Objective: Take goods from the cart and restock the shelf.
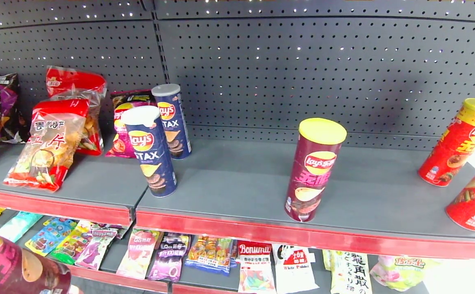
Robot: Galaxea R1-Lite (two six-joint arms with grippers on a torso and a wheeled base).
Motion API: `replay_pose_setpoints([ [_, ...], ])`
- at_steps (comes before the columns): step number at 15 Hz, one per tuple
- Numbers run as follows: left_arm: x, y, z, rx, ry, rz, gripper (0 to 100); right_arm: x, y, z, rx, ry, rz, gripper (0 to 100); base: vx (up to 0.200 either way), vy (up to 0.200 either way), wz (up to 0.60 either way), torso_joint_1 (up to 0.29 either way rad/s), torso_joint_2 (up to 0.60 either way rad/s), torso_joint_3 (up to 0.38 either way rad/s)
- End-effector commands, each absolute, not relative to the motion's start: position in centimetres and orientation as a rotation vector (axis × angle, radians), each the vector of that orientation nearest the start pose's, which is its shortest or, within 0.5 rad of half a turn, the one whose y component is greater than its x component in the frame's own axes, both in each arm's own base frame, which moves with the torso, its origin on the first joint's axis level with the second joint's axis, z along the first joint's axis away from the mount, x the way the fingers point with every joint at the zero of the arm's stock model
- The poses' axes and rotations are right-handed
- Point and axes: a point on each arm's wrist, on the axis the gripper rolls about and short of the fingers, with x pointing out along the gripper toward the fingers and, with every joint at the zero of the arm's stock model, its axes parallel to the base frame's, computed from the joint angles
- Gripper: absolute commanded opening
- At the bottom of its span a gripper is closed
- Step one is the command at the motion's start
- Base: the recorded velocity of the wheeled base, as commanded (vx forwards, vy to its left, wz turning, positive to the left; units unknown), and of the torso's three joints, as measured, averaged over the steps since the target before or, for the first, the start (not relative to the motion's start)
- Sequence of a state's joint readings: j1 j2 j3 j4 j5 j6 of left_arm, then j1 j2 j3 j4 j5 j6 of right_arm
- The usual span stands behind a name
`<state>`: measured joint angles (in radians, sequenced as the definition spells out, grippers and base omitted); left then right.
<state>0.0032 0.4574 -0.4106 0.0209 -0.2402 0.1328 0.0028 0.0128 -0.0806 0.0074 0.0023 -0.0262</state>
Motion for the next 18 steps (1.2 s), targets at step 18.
replay_pose_setpoints([
  [18, -0.2, -0.5, 19.6, 0.06, -0.008, -0.228, 0, -2.3, 0.0, 7.6, -0.006, 0.0, 0.008, 100, 0.0, 0.0, 0.0, 0.0, 0.0, 0.0],
])
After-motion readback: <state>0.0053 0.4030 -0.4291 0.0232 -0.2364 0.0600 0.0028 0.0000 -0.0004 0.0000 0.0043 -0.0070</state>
